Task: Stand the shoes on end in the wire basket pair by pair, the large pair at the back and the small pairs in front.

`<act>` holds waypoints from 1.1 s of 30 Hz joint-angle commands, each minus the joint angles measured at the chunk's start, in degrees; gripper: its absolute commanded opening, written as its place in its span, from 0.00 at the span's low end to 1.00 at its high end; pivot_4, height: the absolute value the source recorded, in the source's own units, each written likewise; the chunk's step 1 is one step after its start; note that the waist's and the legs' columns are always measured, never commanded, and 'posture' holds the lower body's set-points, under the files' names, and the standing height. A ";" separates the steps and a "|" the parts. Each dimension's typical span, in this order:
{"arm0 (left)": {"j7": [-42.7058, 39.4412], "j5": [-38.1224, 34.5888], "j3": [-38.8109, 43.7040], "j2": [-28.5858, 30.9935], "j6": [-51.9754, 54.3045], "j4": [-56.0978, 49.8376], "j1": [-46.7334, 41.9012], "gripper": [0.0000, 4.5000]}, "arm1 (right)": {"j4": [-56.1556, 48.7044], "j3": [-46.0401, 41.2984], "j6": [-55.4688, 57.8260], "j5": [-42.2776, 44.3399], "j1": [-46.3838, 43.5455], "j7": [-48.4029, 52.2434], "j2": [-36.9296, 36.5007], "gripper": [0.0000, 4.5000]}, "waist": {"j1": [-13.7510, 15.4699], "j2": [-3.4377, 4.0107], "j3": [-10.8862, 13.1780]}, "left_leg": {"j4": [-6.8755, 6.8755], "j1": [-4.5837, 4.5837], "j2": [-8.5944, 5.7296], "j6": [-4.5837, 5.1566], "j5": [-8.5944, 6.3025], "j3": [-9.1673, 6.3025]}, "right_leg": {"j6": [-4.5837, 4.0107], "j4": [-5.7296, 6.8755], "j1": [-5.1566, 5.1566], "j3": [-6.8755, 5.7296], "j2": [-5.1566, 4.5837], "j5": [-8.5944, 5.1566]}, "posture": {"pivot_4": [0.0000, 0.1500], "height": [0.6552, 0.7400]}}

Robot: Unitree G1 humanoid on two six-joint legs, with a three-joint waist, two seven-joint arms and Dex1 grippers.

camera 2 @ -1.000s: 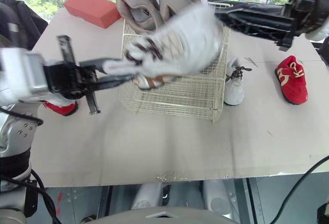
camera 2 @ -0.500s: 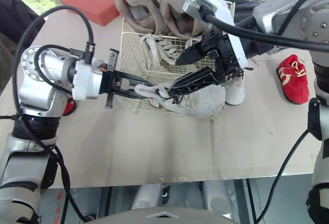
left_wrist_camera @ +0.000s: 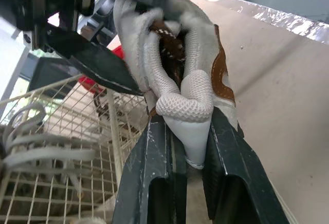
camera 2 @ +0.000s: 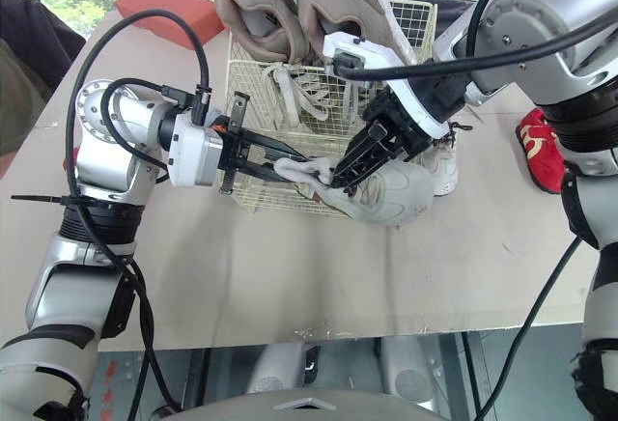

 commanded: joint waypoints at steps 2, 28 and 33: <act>1.57 -0.60 2.13 -0.30 -2.60 -0.54 -0.44 0.03 | -1.20 2.79 -3.57 -3.13 -2.24 6.18 -1.37 0.00 | -0.05 0.00 0.00 | 0.00 0.00 0.00 0.00 0.00 0.01 | 0.00 0.09 -0.07 0.04 0.01 0.00 | 1.00 1.00; 54.66 -39.51 30.39 -5.61 52.47 -46.75 50.51 0.99 | -18.56 -41.64 -47.61 -2.37 36.59 -23.81 28.11 0.00 | 0.53 -0.08 -0.07 | 0.13 0.27 0.12 -0.27 0.15 -0.33 | 0.08 0.33 0.09 0.29 -0.10 -0.01 | 1.00 1.00; 53.67 -37.47 33.17 -8.11 47.76 -48.96 58.40 0.99 | -15.18 -33.71 -64.54 -16.51 37.89 -31.16 40.08 0.00 | 1.11 -0.09 -0.12 | 0.02 0.34 0.05 -0.33 0.18 -0.28 | 0.07 0.27 0.11 0.31 -0.12 0.00 | 1.00 1.00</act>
